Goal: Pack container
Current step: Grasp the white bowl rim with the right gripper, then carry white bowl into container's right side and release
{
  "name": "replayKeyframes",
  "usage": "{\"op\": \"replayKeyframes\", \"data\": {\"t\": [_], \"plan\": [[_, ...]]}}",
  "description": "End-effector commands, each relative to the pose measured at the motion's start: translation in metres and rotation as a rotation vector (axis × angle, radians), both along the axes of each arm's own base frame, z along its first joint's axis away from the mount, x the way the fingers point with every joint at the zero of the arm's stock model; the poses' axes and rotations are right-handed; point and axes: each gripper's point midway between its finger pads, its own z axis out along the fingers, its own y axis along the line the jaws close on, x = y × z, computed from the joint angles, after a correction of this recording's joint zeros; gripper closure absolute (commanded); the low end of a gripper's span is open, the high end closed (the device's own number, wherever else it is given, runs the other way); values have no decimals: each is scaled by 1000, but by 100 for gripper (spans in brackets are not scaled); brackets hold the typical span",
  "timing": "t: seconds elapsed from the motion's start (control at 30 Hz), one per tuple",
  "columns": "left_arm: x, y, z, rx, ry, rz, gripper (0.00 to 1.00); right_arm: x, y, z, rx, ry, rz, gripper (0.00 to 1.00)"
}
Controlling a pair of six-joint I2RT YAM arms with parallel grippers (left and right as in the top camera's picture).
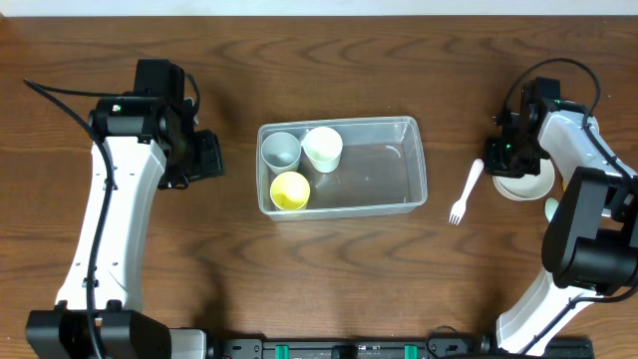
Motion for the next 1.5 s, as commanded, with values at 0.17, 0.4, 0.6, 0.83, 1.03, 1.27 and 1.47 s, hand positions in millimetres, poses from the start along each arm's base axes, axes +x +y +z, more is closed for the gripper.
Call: {"op": "replayKeyframes", "data": {"t": [0.17, 0.4, 0.6, 0.83, 1.03, 1.27, 1.47], "plan": [[-2, 0, 3, -6, -10, 10, 39, 2, 4, 1, 2, -5, -7, 99], [-2, 0, 3, -5, -9, 10, 39, 22, 15, 69, -12, -147, 32, 99], [-2, 0, 3, -5, -9, 10, 39, 26, 92, 170, 4, -385, 340, 99], [-2, 0, 3, -5, -9, 10, 39, -6, 204, 192, -15, -457, 694, 99], [-3, 0, 3, -5, -5, 9, 39, -25, 254, 138, -33, -317, 830, 99], [-3, 0, 3, -5, -5, 9, 39, -24, 263, 77, -46, -167, 848, 99], [-3, 0, 3, -5, -5, 9, 39, -5, 251, 58, -49, -158, 790, 99]]}}
